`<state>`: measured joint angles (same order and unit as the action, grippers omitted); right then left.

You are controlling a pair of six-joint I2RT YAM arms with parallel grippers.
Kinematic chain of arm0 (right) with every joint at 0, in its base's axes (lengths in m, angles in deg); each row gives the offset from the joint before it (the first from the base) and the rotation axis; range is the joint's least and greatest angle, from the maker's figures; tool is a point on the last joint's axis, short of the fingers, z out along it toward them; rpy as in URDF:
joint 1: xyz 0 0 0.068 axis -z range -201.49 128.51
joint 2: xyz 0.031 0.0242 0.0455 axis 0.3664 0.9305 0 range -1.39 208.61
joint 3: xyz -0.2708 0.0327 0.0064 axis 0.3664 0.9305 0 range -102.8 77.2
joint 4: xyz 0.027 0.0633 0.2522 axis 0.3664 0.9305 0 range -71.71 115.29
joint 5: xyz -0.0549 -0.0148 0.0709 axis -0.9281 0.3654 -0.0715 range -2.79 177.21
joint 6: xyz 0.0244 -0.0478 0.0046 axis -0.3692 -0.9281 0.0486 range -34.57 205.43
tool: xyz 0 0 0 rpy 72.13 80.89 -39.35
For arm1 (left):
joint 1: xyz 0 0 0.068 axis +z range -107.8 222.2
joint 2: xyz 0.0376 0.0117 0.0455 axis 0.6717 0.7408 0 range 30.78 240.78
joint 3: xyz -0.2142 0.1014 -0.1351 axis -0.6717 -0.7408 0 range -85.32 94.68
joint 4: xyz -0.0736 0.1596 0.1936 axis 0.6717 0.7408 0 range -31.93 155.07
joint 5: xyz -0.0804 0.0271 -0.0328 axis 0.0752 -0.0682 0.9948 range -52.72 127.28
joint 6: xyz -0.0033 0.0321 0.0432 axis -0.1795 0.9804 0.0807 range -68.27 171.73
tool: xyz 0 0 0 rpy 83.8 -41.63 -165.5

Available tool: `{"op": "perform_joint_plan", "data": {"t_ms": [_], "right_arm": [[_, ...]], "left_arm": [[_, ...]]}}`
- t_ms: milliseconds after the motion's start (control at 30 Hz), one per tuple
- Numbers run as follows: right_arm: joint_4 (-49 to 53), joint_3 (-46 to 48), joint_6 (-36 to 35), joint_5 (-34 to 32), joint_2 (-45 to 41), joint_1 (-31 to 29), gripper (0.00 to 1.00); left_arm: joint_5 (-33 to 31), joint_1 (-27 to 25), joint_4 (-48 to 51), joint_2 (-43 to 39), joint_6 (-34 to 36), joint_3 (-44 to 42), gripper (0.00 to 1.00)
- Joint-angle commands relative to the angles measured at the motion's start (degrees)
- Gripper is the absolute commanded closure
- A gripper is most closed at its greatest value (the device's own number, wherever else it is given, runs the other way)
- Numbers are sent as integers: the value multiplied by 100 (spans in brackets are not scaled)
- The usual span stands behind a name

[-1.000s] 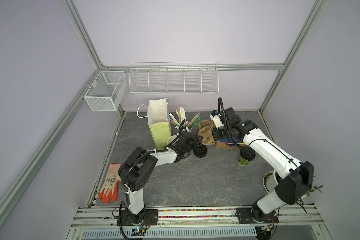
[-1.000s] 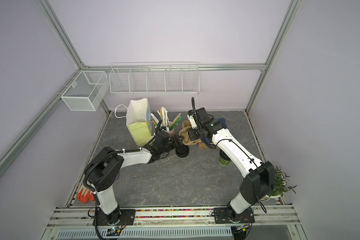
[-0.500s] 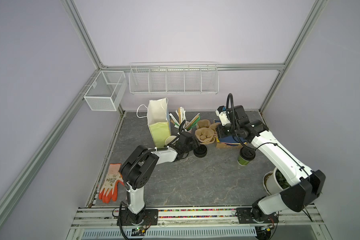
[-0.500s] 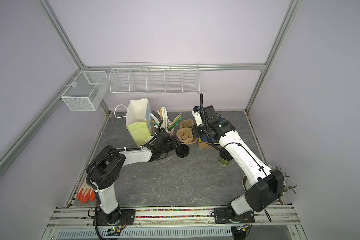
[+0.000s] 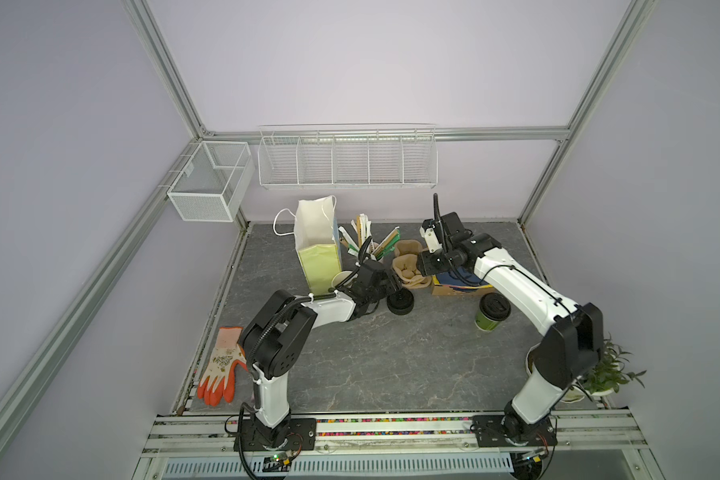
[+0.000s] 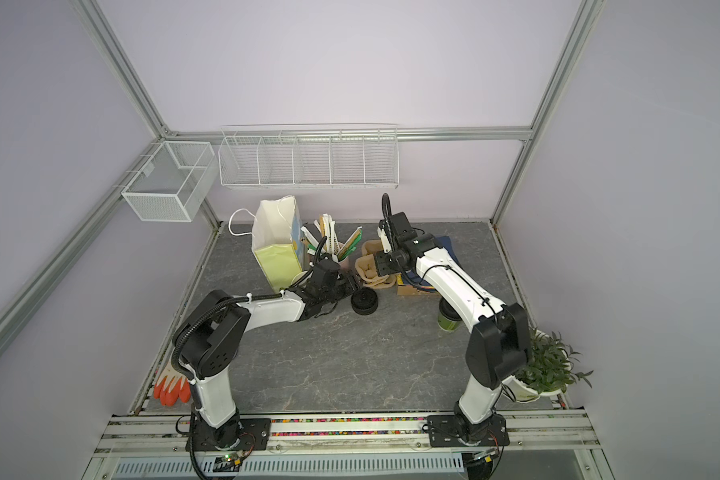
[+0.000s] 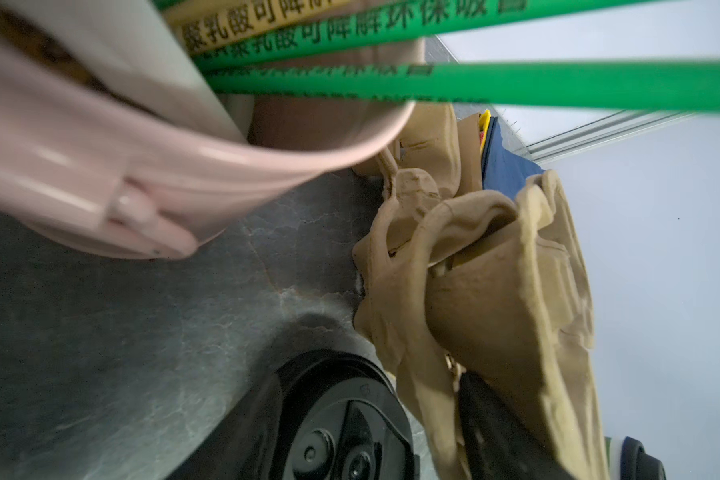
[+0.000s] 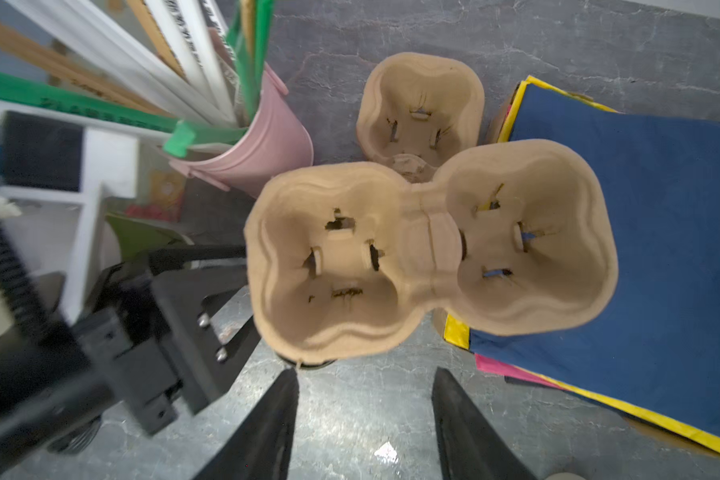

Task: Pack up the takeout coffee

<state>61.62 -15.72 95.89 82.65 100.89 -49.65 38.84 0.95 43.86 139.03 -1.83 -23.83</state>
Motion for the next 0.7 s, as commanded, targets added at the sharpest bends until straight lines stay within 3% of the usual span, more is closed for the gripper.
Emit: {"op": "perform_joint_plan", "data": {"t_ms": [0, 300, 667], "right_arm": [[394, -415, -60, -376, 420, 87, 45], [650, -929, -159, -702, 993, 156, 45], [810, -1214, -281, -543, 1343, 174, 46]], "left_arm": [[38, -23, 64, 22, -6, 170, 31], [28, -32, 121, -31, 39, 126, 31], [49, -33, 32, -10, -11, 100, 31]]}}
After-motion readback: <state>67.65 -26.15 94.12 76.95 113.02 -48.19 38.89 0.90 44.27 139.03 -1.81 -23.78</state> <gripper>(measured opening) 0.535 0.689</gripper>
